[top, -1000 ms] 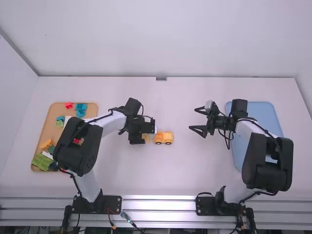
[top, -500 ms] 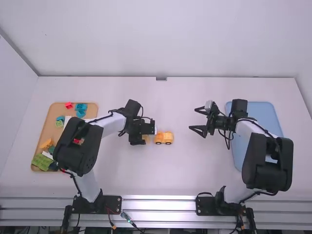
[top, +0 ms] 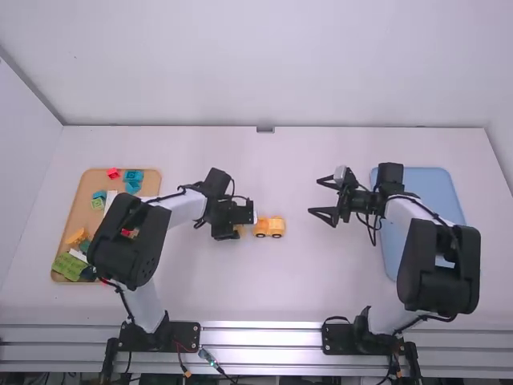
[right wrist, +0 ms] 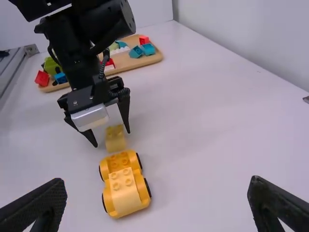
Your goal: Assemble lego blocks to make yellow taxi
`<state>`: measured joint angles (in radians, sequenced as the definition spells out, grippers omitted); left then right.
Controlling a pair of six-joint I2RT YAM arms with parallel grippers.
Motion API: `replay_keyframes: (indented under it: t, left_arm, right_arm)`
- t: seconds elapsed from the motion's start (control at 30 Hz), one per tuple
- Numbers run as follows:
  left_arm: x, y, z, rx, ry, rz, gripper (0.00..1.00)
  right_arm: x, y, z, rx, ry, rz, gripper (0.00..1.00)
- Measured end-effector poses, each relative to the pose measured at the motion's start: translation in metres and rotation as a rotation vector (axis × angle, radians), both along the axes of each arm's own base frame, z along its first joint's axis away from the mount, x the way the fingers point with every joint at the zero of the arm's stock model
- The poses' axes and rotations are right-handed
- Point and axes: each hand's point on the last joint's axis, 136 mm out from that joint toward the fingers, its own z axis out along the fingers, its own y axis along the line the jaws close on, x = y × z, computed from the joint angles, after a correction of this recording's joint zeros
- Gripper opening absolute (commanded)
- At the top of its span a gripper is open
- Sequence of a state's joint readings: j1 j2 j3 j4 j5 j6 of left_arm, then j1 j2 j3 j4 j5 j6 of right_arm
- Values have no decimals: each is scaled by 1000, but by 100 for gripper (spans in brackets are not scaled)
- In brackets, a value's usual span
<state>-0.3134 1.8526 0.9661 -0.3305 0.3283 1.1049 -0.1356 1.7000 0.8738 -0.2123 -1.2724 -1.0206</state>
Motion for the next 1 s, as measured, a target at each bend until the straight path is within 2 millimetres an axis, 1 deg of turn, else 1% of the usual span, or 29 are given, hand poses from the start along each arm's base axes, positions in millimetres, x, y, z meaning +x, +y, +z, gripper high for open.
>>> replay_keyframes:
  t: [0.23,0.27,0.33,0.37,0.53,0.57,0.73,0.83,0.87,0.9,0.93,0.97,1.0]
  left_arm:
    - [1,2,-1,9,-2,12,49]
    - [1,2,-1,10,0,13,45]
    - [0,2,-1,10,5,17,41]
    - [0,2,-1,9,6,26,35]
    - [0,3,-1,6,26,71,31]
    - [0,3,-1,4,34,87,27]
    - [1,2,-1,-7,62,161,26]
    - [3,2,0,-23,85,248,25]
    - [3,1,0,-29,97,279,24]
    - [4,1,0,-35,113,320,19]
    - [4,1,0,-40,128,356,8]
    - [4,1,0,-43,135,372,2]
    - [3,1,0,-50,150,407,2]
  right_arm:
    - [0,0,0,0,0,1,99]
    - [0,0,0,0,1,1,99]
    - [0,0,0,0,1,1,99]
    - [0,0,0,0,0,1,99]
    - [2,0,1,-4,-23,1,99]
    - [3,0,1,-5,-31,1,99]
    - [6,-1,2,-6,-43,-1,99]
    - [6,-1,3,-4,-44,-3,99]
    - [7,-1,4,-5,-53,-3,99]
    - [9,-1,4,-6,-63,-4,99]
    - [10,-1,5,-7,-72,-5,99]
    - [11,-1,5,-8,-76,-5,99]
    - [11,-1,6,-9,-83,-5,99]
